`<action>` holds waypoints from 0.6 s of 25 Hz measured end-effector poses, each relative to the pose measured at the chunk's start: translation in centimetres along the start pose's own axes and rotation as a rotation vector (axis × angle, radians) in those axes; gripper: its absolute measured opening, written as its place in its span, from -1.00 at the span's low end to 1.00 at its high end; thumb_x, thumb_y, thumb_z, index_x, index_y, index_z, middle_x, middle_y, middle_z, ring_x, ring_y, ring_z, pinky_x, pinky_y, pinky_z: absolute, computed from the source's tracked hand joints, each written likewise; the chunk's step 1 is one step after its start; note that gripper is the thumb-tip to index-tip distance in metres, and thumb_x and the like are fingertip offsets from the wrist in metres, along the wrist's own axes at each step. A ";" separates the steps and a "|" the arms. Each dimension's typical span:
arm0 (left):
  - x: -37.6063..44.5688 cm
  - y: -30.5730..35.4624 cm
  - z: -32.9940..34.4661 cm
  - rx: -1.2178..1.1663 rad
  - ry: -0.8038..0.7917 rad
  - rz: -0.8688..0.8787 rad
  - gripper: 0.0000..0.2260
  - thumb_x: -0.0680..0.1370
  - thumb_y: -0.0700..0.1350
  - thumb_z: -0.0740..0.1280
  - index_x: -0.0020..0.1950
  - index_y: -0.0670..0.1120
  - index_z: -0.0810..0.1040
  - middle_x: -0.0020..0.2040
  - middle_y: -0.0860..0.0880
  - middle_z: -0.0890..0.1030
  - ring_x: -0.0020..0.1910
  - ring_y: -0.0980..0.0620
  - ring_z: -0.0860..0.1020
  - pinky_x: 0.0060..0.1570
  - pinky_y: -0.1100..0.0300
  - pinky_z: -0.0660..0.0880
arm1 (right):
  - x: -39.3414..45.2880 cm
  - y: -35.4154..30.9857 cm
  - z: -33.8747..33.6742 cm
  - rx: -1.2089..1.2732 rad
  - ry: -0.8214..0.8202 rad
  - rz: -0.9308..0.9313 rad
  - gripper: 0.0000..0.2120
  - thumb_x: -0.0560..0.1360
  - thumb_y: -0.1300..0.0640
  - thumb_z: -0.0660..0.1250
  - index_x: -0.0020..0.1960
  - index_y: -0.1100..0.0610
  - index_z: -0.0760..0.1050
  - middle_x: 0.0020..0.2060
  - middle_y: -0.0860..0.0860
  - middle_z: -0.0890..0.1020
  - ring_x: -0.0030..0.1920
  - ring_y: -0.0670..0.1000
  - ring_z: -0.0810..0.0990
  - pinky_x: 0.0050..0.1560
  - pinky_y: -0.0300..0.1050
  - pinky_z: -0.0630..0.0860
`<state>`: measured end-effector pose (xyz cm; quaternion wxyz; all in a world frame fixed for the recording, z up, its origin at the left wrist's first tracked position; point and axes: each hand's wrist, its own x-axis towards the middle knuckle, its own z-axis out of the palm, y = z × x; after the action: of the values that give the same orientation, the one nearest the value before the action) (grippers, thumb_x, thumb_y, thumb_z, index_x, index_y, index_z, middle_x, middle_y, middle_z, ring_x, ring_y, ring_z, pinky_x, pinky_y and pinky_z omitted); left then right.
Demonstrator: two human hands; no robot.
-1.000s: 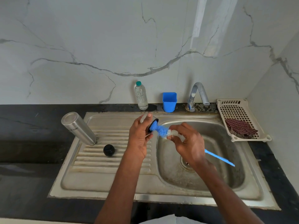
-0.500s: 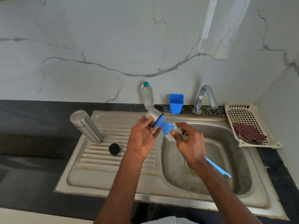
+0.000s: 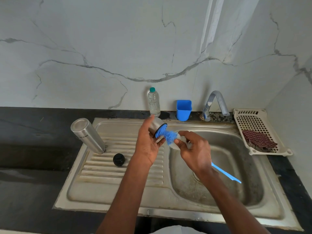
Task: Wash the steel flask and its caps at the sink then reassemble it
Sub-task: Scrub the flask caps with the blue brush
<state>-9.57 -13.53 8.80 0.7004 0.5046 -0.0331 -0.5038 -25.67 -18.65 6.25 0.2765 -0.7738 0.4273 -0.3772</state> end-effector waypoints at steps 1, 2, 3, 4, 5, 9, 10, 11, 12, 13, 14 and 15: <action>0.0 -0.3 0.3 0.100 0.025 0.004 -0.63 0.52 0.18 0.51 0.16 -0.04 0.59 0.08 -0.07 0.69 0.11 -0.08 0.65 0.22 -0.06 0.58 | 0.0 0.0 -0.1 -0.016 -0.003 -0.039 -0.73 0.48 0.09 0.57 0.16 0.03 0.69 -0.04 -0.09 0.73 -0.14 -0.06 0.65 -0.11 -0.10 0.60; 0.0 -0.4 0.5 0.144 0.050 -0.003 -0.58 0.50 0.19 0.52 0.22 -0.02 0.58 0.14 -0.07 0.70 0.11 -0.07 0.66 0.24 -0.06 0.58 | 0.0 0.0 -0.1 -0.020 -0.014 -0.045 -0.75 0.48 0.09 0.57 0.14 0.03 0.69 -0.09 -0.10 0.72 -0.17 -0.07 0.64 -0.13 -0.12 0.58; 0.0 -0.3 0.4 0.114 0.055 -0.019 -0.61 0.51 0.14 0.54 0.20 -0.04 0.60 0.16 -0.09 0.70 0.11 -0.08 0.66 0.25 -0.06 0.59 | 0.1 0.1 -0.1 0.002 -0.040 0.003 -0.78 0.48 0.08 0.57 0.11 0.01 0.70 -0.18 -0.12 0.69 -0.22 -0.09 0.61 -0.17 -0.14 0.56; 0.0 -0.3 0.0 -0.001 0.032 -0.063 -0.69 0.51 0.04 0.56 0.14 -0.08 0.61 0.19 -0.15 0.70 0.14 -0.11 0.67 0.27 -0.08 0.59 | 0.3 0.2 0.0 0.064 -0.081 0.105 -0.84 0.48 0.07 0.56 0.05 -0.02 0.70 -0.29 -0.12 0.64 -0.29 -0.09 0.56 -0.22 -0.13 0.53; 0.0 -0.3 -0.6 -0.143 -0.011 -0.122 -0.77 0.50 -0.07 0.57 0.07 -0.12 0.62 0.24 -0.22 0.67 0.21 -0.17 0.67 0.31 -0.13 0.57 | 0.6 0.5 0.0 0.180 -0.128 0.232 -0.91 0.49 0.06 0.54 -0.01 -0.03 0.70 -0.36 -0.06 0.60 -0.35 -0.07 0.53 -0.26 -0.07 0.52; -0.4 -1.0 -1.0 -0.220 -0.058 -0.115 -0.70 0.45 -0.07 0.60 0.03 -0.13 0.56 0.26 -0.29 0.61 0.36 -0.28 0.59 0.36 -0.22 0.53 | 0.1 0.9 -0.1 0.270 -0.154 0.355 -0.93 0.51 0.03 0.52 -0.01 -0.04 0.69 -0.40 -0.01 0.57 -0.38 -0.03 0.51 -0.30 -0.02 0.51; -0.7 -1.1 -0.6 -0.099 -0.012 -0.084 -0.62 0.46 0.05 0.60 0.10 -0.12 0.57 0.23 -0.24 0.65 0.29 -0.24 0.64 0.34 -0.18 0.56 | -0.4 0.5 -0.2 0.190 -0.130 0.291 -0.89 0.51 0.01 0.53 0.02 -0.04 0.68 -0.38 -0.07 0.56 -0.36 -0.06 0.51 -0.28 -0.09 0.47; -1.2 -1.2 -0.3 0.026 0.027 -0.080 -0.52 0.44 0.16 0.59 0.20 -0.11 0.59 0.19 -0.18 0.68 0.20 -0.16 0.67 0.30 -0.12 0.59 | -0.8 0.2 -0.3 0.106 -0.100 0.216 -0.87 0.50 0.00 0.53 0.04 -0.05 0.68 -0.34 -0.13 0.56 -0.31 -0.08 0.52 -0.25 -0.15 0.45; -1.3 -1.3 -0.1 0.104 0.047 -0.078 -0.45 0.43 0.20 0.58 0.27 -0.09 0.60 0.16 -0.14 0.69 0.14 -0.10 0.68 0.25 -0.06 0.62 | -1.1 -0.1 -0.5 0.038 -0.078 0.146 -0.85 0.50 0.00 0.54 0.06 -0.06 0.68 -0.29 -0.17 0.56 -0.26 -0.09 0.54 -0.22 -0.16 0.45; -1.3 -1.4 -0.1 0.132 0.055 -0.071 -0.44 0.44 0.19 0.58 0.30 -0.10 0.60 0.16 -0.14 0.70 0.12 -0.09 0.69 0.21 -0.03 0.65 | -1.1 -0.3 -0.5 0.010 -0.077 0.121 -0.84 0.50 -0.01 0.54 0.07 -0.08 0.68 -0.25 -0.18 0.58 -0.23 -0.08 0.56 -0.20 -0.15 0.47; -1.2 -1.5 -0.2 0.130 0.059 -0.060 -0.48 0.47 0.13 0.58 0.30 -0.13 0.61 0.17 -0.17 0.71 0.12 -0.11 0.71 0.19 -0.03 0.66 | -1.0 -0.3 -0.5 0.036 -0.105 0.160 -0.85 0.50 -0.02 0.53 0.06 -0.08 0.68 -0.25 -0.15 0.60 -0.23 -0.06 0.58 -0.19 -0.13 0.51; -1.2 -1.7 -0.4 0.125 0.073 -0.043 -0.51 0.49 0.06 0.58 0.30 -0.16 0.61 0.18 -0.20 0.72 0.13 -0.13 0.72 0.21 -0.05 0.65 | -0.7 -0.2 -0.5 0.115 -0.163 0.244 -0.89 0.52 -0.01 0.51 0.03 -0.05 0.68 -0.28 -0.08 0.63 -0.27 -0.01 0.59 -0.22 -0.08 0.54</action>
<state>-11.11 -12.36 7.89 0.6572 0.5661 -0.0280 -0.4969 -26.21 -18.01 6.45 0.3978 -0.7271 0.4718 -0.3008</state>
